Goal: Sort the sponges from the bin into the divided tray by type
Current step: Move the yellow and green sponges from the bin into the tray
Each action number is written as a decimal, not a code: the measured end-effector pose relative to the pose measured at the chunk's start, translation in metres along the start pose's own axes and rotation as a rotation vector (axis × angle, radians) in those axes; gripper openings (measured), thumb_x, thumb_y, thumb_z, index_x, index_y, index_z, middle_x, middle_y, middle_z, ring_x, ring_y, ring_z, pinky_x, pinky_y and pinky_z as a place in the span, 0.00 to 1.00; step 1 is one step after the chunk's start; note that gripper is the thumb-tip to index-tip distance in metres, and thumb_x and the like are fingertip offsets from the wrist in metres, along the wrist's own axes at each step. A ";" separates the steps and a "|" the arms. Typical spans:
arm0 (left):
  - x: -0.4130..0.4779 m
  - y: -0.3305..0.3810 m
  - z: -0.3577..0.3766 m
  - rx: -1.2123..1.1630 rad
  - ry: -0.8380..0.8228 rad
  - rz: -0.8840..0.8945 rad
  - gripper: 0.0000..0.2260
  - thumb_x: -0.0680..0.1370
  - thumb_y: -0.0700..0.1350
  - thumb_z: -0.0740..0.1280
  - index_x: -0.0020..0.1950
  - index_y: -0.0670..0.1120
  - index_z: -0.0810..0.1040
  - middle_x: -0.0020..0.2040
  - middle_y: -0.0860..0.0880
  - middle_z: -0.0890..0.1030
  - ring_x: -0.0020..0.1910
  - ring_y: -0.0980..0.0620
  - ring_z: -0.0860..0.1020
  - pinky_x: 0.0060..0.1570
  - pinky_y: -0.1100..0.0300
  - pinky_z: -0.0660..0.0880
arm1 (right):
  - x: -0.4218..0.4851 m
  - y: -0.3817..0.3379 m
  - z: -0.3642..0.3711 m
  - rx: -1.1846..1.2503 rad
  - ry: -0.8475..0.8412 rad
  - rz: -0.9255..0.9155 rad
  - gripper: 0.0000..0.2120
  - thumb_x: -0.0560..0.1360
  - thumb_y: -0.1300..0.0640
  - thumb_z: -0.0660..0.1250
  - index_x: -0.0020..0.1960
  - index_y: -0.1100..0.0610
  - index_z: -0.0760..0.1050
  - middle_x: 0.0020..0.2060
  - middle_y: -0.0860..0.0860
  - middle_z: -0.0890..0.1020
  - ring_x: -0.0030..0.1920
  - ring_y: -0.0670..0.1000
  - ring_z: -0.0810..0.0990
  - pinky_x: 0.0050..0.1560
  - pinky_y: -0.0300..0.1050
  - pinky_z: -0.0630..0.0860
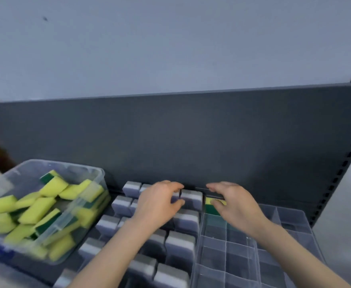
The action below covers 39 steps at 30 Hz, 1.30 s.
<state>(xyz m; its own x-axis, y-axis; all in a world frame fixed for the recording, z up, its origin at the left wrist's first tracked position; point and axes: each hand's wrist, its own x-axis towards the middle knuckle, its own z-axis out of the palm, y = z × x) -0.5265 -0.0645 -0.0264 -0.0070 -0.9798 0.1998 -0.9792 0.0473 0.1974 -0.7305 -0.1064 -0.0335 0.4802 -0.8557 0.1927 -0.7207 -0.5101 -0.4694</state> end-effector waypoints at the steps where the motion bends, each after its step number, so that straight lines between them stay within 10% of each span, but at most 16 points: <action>1: -0.008 -0.009 -0.003 0.016 0.015 -0.040 0.19 0.76 0.56 0.65 0.66 0.59 0.73 0.58 0.58 0.78 0.58 0.56 0.76 0.50 0.60 0.74 | 0.003 -0.008 0.005 0.014 -0.004 -0.021 0.21 0.75 0.57 0.65 0.68 0.50 0.71 0.62 0.46 0.77 0.63 0.49 0.74 0.64 0.41 0.68; 29: -0.112 -0.336 -0.103 0.029 0.062 -0.326 0.15 0.75 0.55 0.68 0.61 0.59 0.77 0.55 0.59 0.80 0.54 0.59 0.77 0.47 0.62 0.74 | 0.096 -0.244 0.141 -0.061 -0.086 -0.186 0.18 0.75 0.55 0.65 0.64 0.46 0.74 0.56 0.42 0.78 0.58 0.44 0.75 0.53 0.33 0.68; 39: -0.077 -0.370 -0.064 -0.256 -0.281 -0.166 0.18 0.72 0.53 0.72 0.61 0.54 0.78 0.55 0.56 0.81 0.50 0.57 0.79 0.52 0.58 0.77 | 0.143 -0.308 0.184 -0.115 -0.082 -0.149 0.18 0.75 0.56 0.63 0.64 0.48 0.75 0.61 0.43 0.78 0.61 0.47 0.75 0.60 0.40 0.70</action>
<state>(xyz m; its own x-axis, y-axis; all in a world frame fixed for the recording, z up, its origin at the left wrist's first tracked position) -0.1506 0.0060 -0.0533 0.0574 -0.9914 -0.1174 -0.8898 -0.1042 0.4444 -0.3477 -0.0555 -0.0199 0.6216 -0.7625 0.1796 -0.6887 -0.6411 -0.3387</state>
